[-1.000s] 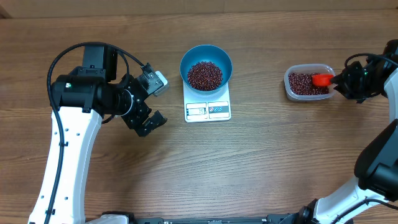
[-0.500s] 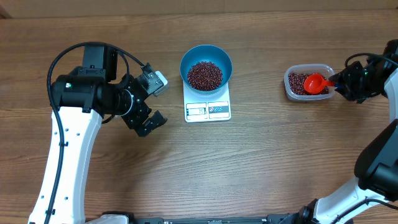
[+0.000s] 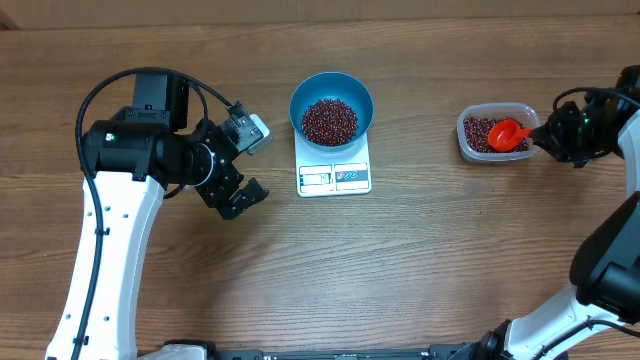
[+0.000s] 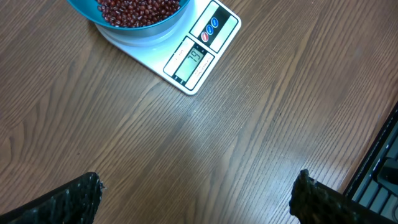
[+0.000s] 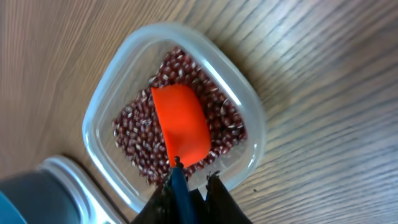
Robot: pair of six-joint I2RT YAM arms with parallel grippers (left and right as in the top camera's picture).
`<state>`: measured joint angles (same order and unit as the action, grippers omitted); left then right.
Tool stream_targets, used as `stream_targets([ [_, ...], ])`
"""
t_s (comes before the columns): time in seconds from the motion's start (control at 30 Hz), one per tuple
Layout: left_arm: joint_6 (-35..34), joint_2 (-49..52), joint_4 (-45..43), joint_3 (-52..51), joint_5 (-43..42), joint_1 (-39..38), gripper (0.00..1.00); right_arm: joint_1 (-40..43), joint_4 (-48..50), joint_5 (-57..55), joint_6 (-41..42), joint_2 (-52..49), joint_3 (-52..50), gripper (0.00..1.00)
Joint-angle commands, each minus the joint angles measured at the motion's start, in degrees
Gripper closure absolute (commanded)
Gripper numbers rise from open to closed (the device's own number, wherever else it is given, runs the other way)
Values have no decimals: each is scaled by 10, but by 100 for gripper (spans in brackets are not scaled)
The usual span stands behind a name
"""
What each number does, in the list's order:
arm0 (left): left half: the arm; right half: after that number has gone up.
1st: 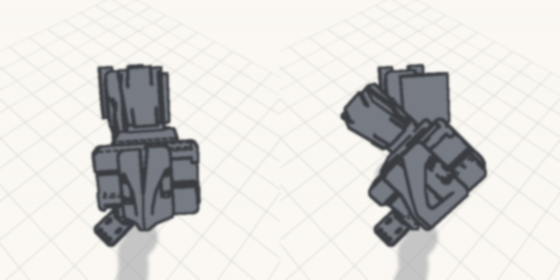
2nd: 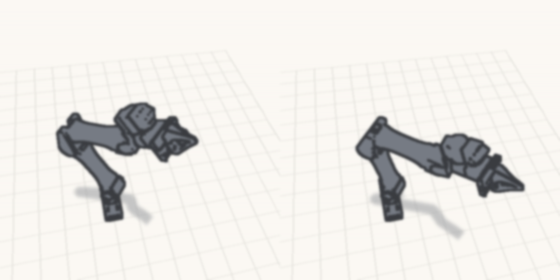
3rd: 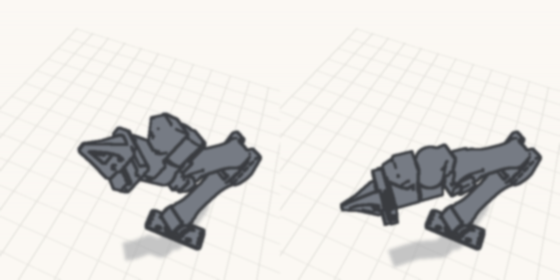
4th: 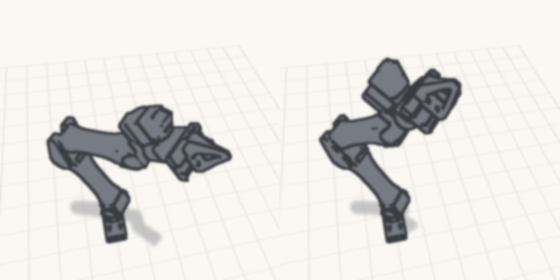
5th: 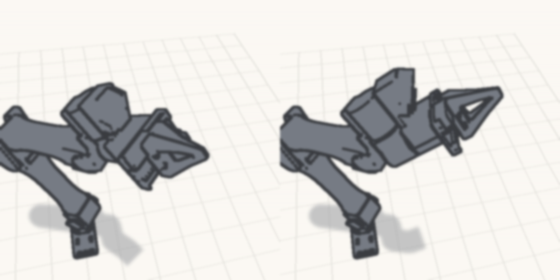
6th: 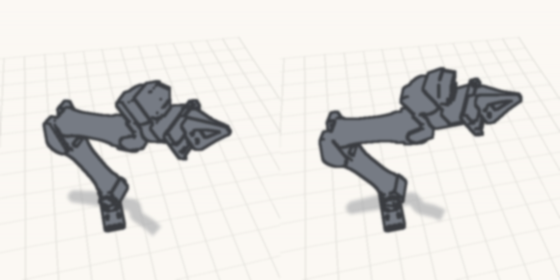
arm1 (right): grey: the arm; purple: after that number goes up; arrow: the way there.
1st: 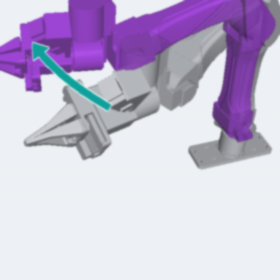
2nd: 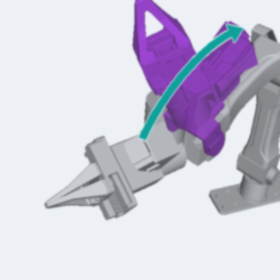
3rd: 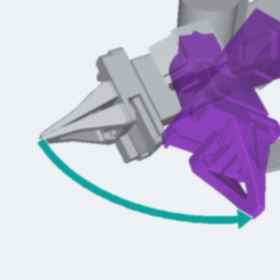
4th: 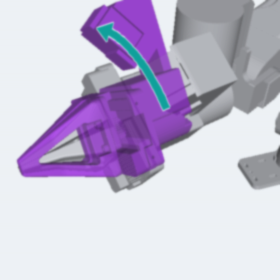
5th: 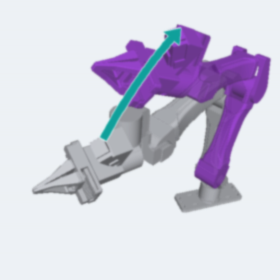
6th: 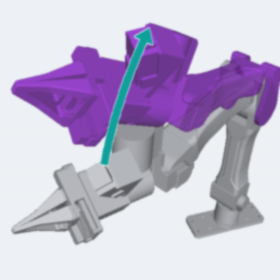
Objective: Scoop item into bowl and weigh 150g on scale
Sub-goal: 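Lower the red cup into the tub beans with the right gripper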
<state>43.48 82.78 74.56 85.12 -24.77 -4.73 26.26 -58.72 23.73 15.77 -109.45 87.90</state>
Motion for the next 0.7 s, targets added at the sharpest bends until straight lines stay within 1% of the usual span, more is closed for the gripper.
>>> stream_targets([
  [0.0, -4, -7, 0, 11, -1, 2, 0, 4, -7, 23, -66, 17, -2, 90],
  [0.1, -4, -7, 0, 11, -1, 2, 0, 4, -12, 25, -73, 17, -2, 96],
  [0.27, -4, -7, 0, 12, -1, 2, 0, 4, -21, 25, -91, 18, -2, 96],
  [0.4, -4, -7, 0, 11, -1, 2, 0, 4, -32, 39, -127, 23, 5, 96],
  [0.67, -4, -7, 0, 11, -1, 2, 0, -5, -40, 32, -178, 71, 11, 96],
])
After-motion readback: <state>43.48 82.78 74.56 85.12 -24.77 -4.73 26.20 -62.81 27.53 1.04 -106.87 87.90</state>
